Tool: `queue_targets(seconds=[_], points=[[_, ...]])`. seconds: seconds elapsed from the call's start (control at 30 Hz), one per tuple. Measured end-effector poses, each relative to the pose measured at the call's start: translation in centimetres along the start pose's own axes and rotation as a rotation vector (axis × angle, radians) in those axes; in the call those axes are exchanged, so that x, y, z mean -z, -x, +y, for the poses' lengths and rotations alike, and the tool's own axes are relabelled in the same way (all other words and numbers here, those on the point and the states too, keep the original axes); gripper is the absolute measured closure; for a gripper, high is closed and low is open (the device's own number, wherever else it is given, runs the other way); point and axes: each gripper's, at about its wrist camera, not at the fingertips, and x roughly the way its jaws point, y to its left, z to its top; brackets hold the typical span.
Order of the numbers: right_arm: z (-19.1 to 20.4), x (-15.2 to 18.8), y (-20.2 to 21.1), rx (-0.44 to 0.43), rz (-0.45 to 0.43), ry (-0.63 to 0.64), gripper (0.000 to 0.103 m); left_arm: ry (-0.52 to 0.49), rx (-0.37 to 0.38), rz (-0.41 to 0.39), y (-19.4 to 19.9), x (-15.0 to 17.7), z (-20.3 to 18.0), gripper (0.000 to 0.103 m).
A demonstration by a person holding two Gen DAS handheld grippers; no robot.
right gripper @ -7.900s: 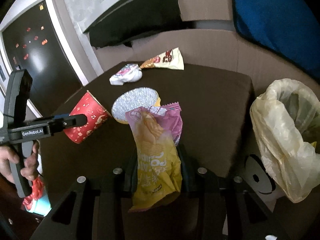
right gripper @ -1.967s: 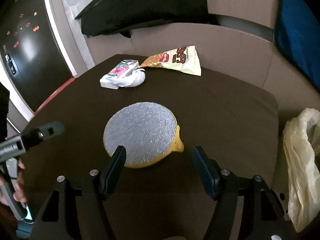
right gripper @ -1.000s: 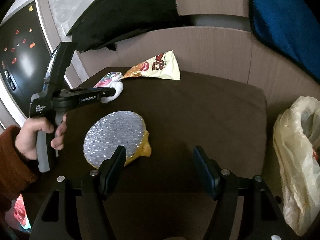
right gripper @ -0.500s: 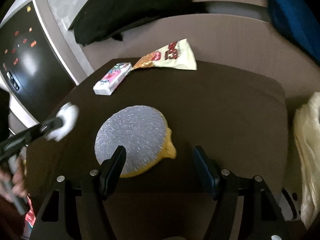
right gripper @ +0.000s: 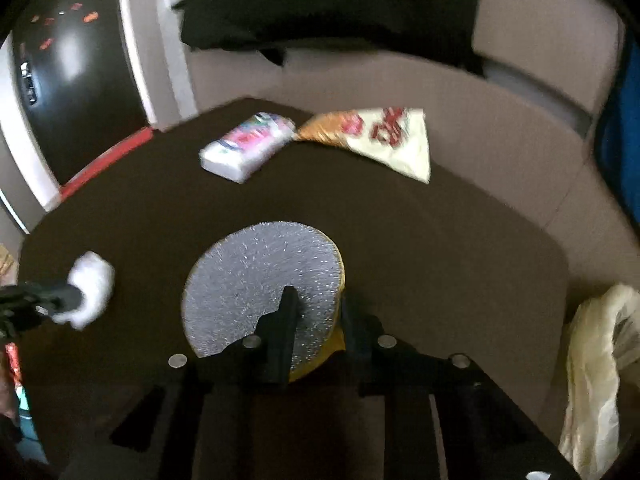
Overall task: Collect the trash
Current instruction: 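Grasp the white tissue with the left tool while the right tool approaches the silver sponge pad, then grasp the silver sponge pad by its edge with the right tool while the left tool holds the tissue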
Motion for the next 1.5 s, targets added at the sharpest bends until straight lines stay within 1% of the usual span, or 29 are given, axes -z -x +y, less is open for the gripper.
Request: queue_targets(seconds=[0.07,0.1,0.2,0.3,0.37,0.43,0.5,0.57,0.7,0.77,0.83,0.87,0.93,1.0,1.03,1.07,1.1,1.13,1.17,1.2,1.27,1.3,1.33,1.37,1.43,1.5], points=[[1.1,-0.4,1.3,-0.002,-0.029,0.028,0.087,0.008,0.001,0.003,0.2,0.3,0.2,0.096],[1.7,-0.6,1.9,-0.019,-0.041,0.039,0.087,0.014,0.0,0.004,0.3,0.5,0.4,0.096],[3.9,-1.1,3.2,-0.088,-0.058,0.063,0.087,0.03,0.006,0.002,0.6,1.0,0.7,0.096],[5.6,-1.2,3.5,-0.166,-0.042,0.069,0.087,0.041,0.011,-0.004,1.0,1.4,1.2,0.096],[6.9,-1.2,3.2,-0.232,-0.023,0.077,0.087,0.051,0.01,-0.008,1.4,1.7,1.7,0.096],[7.9,-1.0,2.9,-0.287,-0.007,0.079,0.083,0.058,0.007,-0.01,1.7,1.9,2.2,0.096],[8.5,-0.9,2.3,-0.3,0.004,0.076,0.079,0.07,0.002,-0.01,1.9,2.1,2.8,0.096],[8.9,-0.9,1.7,-0.324,0.021,0.052,0.069,0.077,0.001,-0.009,2.1,2.2,3.2,0.096],[9.3,-1.4,-0.1,-0.407,0.048,-0.016,0.064,0.076,0.001,-0.014,2.5,2.4,3.6,0.096],[9.3,-1.5,-1.1,-0.441,0.075,-0.042,0.059,0.08,0.001,-0.016,2.6,2.4,3.8,0.096],[9.3,-1.5,-2.5,-0.468,0.107,-0.077,0.059,0.086,-0.002,-0.02,2.7,2.4,3.9,0.096],[9.3,-1.4,-3.0,-0.469,0.117,-0.081,0.068,0.088,-0.004,-0.021,2.8,2.5,3.9,0.096],[9.3,-1.4,-3.1,-0.454,0.116,-0.078,0.085,0.095,0.0,-0.024,3.1,2.6,4.1,0.096],[8.5,-1.5,-2.5,-0.464,0.102,-0.098,0.086,0.108,0.025,-0.024,3.6,2.6,4.2,0.094],[7.9,-1.6,-2.0,-0.451,0.091,-0.103,0.087,0.115,0.04,-0.024,3.8,2.5,4.2,0.093],[7.2,-1.7,-1.4,-0.432,0.078,-0.104,0.087,0.119,0.055,-0.025,4.0,2.5,4.2,0.089],[6.4,-1.7,-0.6,-0.409,0.066,-0.107,0.087,0.12,0.072,-0.032,4.4,2.4,4.1,0.081],[5.4,-1.7,0.4,-0.376,0.05,-0.112,0.087,0.114,0.084,-0.042,4.9,2.4,4.0,0.076],[4.3,-1.6,1.4,-0.334,0.033,-0.11,0.087,0.109,0.089,-0.052,5.2,2.3,3.8,0.067],[3.7,-1.6,2.2,-0.297,0.02,-0.102,0.087,0.106,0.09,-0.06,5.5,2.2,3.7,0.064],[2.5,-1.4,4.4,-0.173,-0.017,-0.061,0.087,0.112,0.069,-0.088,6.2,2.0,3.6,0.062],[2.0,-1.4,5.1,-0.112,-0.031,-0.035,0.087,0.117,0.045,-0.101,6.4,1.8,3.7,0.061],[1.7,-1.5,5.7,-0.072,-0.042,-0.015,0.087,0.125,0.0,-0.127,6.7,1.6,3.8,0.061],[1.5,-1.4,6.0,-0.045,-0.05,-0.001,0.087,0.137,-0.041,-0.151,6.8,1.5,4.0,0.061],[1.8,-1.1,6.1,-0.009,-0.052,0.026,0.087,0.176,-0.093,-0.176,6.9,1.1,4.6,0.061],[2.3,-0.6,5.4,-0.001,-0.044,0.047,0.087,0.217,-0.096,-0.174,7.0,1.0,5.3,0.061]])
